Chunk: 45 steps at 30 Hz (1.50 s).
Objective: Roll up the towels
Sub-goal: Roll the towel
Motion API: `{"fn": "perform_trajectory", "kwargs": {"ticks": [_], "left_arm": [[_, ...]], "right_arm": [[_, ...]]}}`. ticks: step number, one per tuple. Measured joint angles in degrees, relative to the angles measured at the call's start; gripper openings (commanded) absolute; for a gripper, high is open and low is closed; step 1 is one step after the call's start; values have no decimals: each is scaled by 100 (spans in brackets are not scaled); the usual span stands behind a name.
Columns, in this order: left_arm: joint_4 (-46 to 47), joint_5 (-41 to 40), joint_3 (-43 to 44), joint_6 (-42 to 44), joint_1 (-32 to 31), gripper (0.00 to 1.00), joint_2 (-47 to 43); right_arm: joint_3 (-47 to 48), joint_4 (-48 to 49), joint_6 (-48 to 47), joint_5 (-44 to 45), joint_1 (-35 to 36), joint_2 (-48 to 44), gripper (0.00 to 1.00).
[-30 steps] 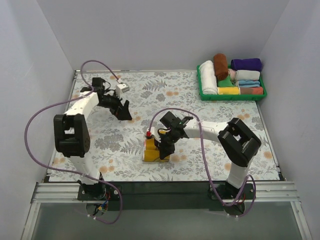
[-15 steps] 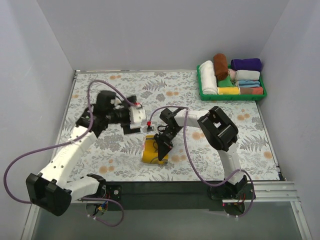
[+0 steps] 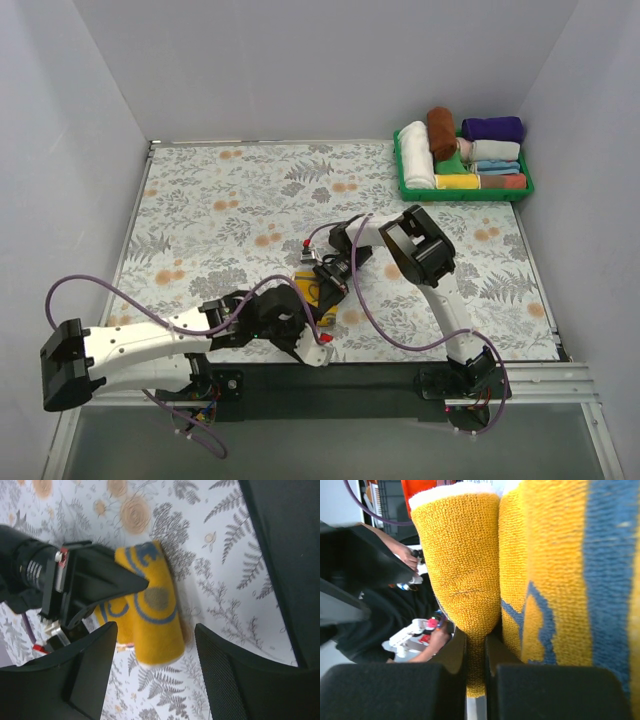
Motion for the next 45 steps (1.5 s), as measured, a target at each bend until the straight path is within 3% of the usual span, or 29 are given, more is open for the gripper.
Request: {"fn": "perform_trajectory", "kwargs": {"ticks": [5,12,21,25,29,35,36,37,38,40,41,45], "left_arm": [[994,-1084,-612,-105,-800,58,273],[2302,-2103,-1429,2,-984,58,557],[3530,-2483,-1875,203,-1014,59,1132],[4041,-2605,-1775,243,-1014,46,1639],[3980,-2594,-1676,188,-1014,21,1882],[3421,-2498,-1381,-101,-997,13,1904],[3320,-2481,-1331,-160,-992,2,1906],[3233,-2459,-1285,-216,-988,0,1908],[3152,-2430,-1248,-278,-986,0,1908],[2973,-2363,-1165,-404,-984,0,1895],[2876,-2312,-1132,-463,-981,0,1869],[2568,-2057,-1014,-625,-957,0,1797]], "right_arm": [[157,-254,48,-42,-55,153,1],[278,-437,52,-52,-59,251,1],[282,-444,59,-61,-61,260,1],[282,-442,68,-59,-61,260,1],[289,-442,98,-4,-55,251,1],[297,-444,186,52,-55,249,1],[299,-446,199,66,-55,249,14],[299,-450,212,72,-52,249,21],[299,-457,234,72,-52,249,35],[297,-487,256,35,-61,223,43],[297,-487,245,68,-68,151,53],[317,-396,308,479,-164,-214,62]]}}
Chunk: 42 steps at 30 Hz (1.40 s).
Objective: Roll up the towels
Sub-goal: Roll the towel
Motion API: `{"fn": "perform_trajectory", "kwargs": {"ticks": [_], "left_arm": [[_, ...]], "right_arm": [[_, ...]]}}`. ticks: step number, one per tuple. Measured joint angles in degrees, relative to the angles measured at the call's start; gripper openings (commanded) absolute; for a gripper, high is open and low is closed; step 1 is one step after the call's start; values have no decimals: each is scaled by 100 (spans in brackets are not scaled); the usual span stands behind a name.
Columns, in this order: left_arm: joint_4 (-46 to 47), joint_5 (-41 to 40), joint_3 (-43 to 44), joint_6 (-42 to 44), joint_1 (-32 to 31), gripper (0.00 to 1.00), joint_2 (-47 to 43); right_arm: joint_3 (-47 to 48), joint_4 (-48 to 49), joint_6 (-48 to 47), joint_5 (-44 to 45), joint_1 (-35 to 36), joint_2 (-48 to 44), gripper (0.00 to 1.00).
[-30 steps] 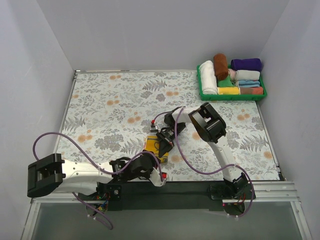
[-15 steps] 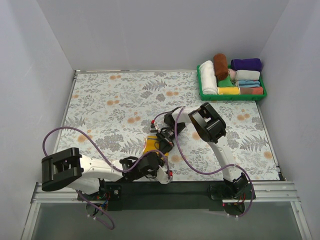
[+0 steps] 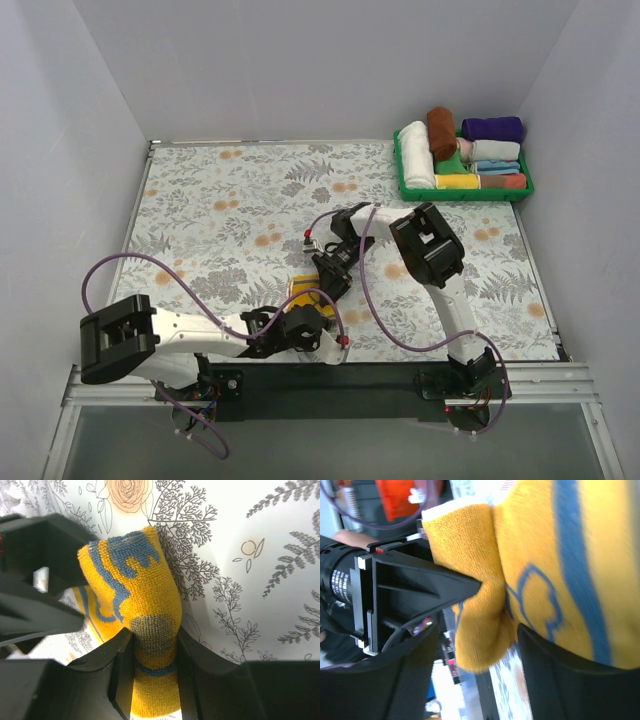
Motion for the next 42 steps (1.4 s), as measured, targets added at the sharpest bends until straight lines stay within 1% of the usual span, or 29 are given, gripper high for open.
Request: {"fn": "perform_trajectory", "kwargs": {"ticks": [3,5,6,7,8,11,13,16,20,24,27,31,35,38,42], "left_arm": [[-197,157,111,-72,39,0,-2],[-385,323,216,-118,94,0,-2],[-498,455,289,-144,138,0,-2],[-621,603,365,-175,188,0,-2],[-761,778,452,-203,278,0,0],[-1263,1541,800,-269,621,0,66],[-1624,2096,1110,-278,1067,0,240],[-2146,2865,1628,-260,1622,0,643],[-2870,3945,2339,-131,2323,0,1340],[-3650,4929,3088,146,2892,0,2153],[-4245,5593,3593,411,3283,2,2771],[-5125,6266,4288,911,3709,5,3611],[-6201,6754,5156,1449,3978,6,4553],[-6865,7010,5637,1755,4100,7,5108],[-7626,7368,6146,2041,4264,8,5781]], "right_arm": [[197,11,66,507,-192,-208,64],[407,70,70,833,-332,-308,68],[518,138,70,1040,-420,-372,75],[627,197,90,1215,-511,-433,77],[734,232,81,1357,-612,-509,82],[927,503,57,1829,-922,-785,85],[949,603,70,2031,-1174,-1080,90],[940,629,68,2192,-1480,-1523,91],[588,754,37,2358,-1779,-2330,91],[-79,767,-72,2470,-1838,-3136,92],[-616,756,-168,2527,-1834,-3729,91],[-1272,791,-295,2546,-1792,-4551,88],[-1718,931,-348,2728,-1561,-5149,82],[-2048,1248,-319,3139,-1054,-5458,77],[-2433,1797,-262,4006,109,-5641,73]]}}
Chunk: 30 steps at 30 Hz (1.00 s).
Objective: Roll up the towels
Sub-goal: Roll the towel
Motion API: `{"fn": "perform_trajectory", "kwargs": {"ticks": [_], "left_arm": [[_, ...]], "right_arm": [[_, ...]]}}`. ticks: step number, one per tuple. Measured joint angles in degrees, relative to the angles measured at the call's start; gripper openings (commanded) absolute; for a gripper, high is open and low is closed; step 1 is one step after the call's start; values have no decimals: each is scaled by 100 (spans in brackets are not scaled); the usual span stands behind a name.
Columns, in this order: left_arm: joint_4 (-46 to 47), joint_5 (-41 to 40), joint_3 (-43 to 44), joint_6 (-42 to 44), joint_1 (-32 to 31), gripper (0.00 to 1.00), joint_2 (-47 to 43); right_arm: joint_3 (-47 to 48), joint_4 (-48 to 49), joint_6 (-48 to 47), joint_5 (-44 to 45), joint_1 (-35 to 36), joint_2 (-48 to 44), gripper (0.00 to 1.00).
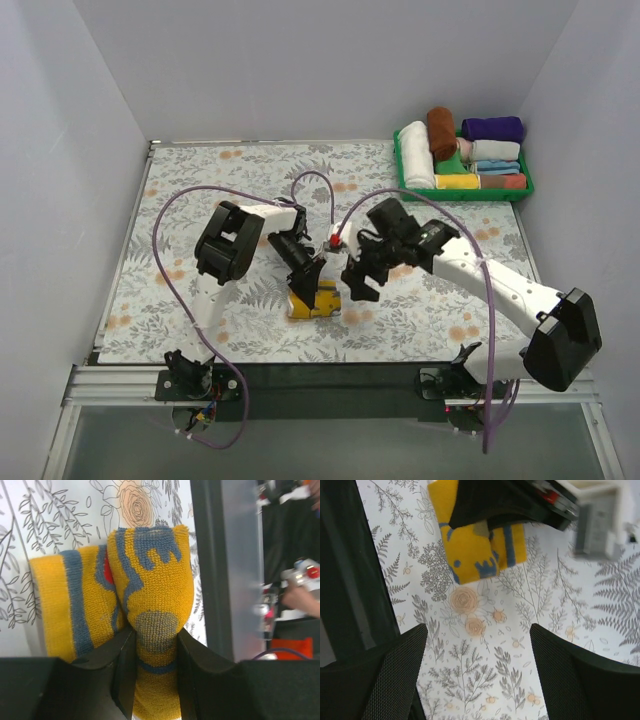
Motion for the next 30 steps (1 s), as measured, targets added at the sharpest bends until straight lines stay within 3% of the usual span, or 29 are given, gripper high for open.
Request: {"fn": "perform_trajectory", "kwargs": {"ticks": [4,10,19,22,23,25,26,27,30], "left_arm": [[-459,291,225,114,129,9,400],[-702,382,361,160,170,11,588],[-758,400,385,190,177,15,623],[-745,446,345,192,201,16,623],[-741,452,339,192,203,16,623],[-743,455,330,199,205,21,621],[-739,457,323,197,208,23,621],[-732,461,319,190,219,26,616],[-605,461,205,136,262,37,505]], "right_arm": [[-420,726,-11,988,1123,-17,70],[-1016,1875,-286,2212,2291,212,72],[-1930,3556,-787,3388,3152,848,71],[-2068,4157,-977,3897,3276,1163,63],[-2070,4297,-1021,4017,3294,1244,49],[-2092,4592,-1119,4164,3300,1362,31],[-2114,4675,-1130,4175,3298,1384,11],[-2135,4739,-1161,4164,3292,1381,2],[-2135,4741,-1185,4111,3287,1370,1]]}}
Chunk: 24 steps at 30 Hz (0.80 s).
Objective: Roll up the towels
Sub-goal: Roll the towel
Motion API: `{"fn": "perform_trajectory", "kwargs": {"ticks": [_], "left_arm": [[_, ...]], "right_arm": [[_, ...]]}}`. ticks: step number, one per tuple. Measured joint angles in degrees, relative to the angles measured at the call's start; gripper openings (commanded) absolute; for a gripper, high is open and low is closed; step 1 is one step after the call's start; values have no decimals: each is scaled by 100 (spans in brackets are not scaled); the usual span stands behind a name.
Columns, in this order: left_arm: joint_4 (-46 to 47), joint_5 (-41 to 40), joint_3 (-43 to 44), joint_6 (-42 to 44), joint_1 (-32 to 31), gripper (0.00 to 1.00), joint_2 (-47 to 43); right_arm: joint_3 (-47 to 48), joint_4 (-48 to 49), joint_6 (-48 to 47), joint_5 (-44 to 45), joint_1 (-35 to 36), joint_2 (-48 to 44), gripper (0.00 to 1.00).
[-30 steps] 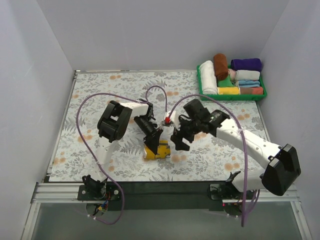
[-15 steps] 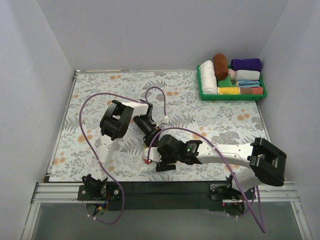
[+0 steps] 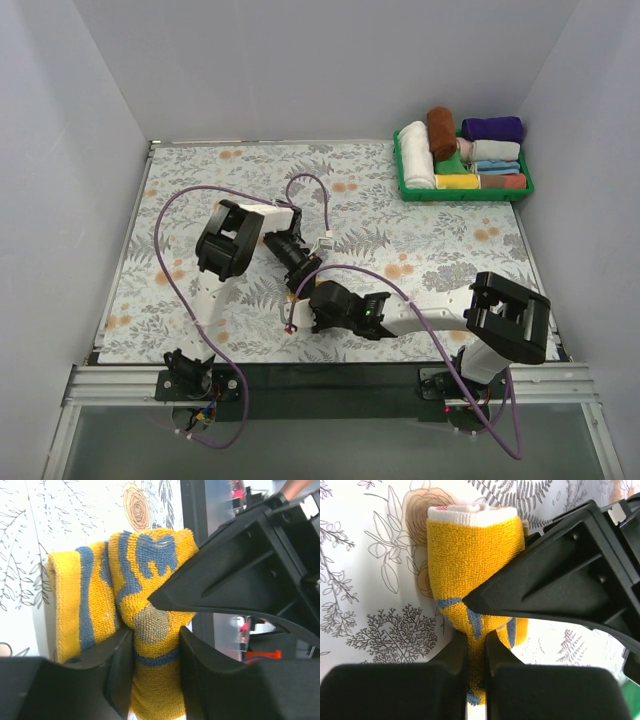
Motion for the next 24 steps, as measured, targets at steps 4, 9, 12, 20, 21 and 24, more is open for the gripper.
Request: {"fn": "perform_trajectory", "kwargs": {"ticks": [4,9,12,20,21,24], "left_arm": [[374,-81,-350,-153,59,46,-407],[785,-376,-498,-258,275,58,-929],[1130,-492,-560,-306,610,59,-1161],[2098,-721,-957,-647,1895,59,-2085],[2234,-756,-1102,-704,2065,59,-2312],[2739,-970,-1784,-811,2483,60,-3250]], "right_arm": [[116,-225,46,-542,-214,-48,1],[560,-898,256,-1670,-800,24,1],[833,-1268,385,-2352,-1165,149,1],[1506,-2400,632,-4039,-1784,581,1],[1613,-2520,649,-4225,-1840,684,1],[2098,-2999,737,-4863,-2111,1174,1]]}}
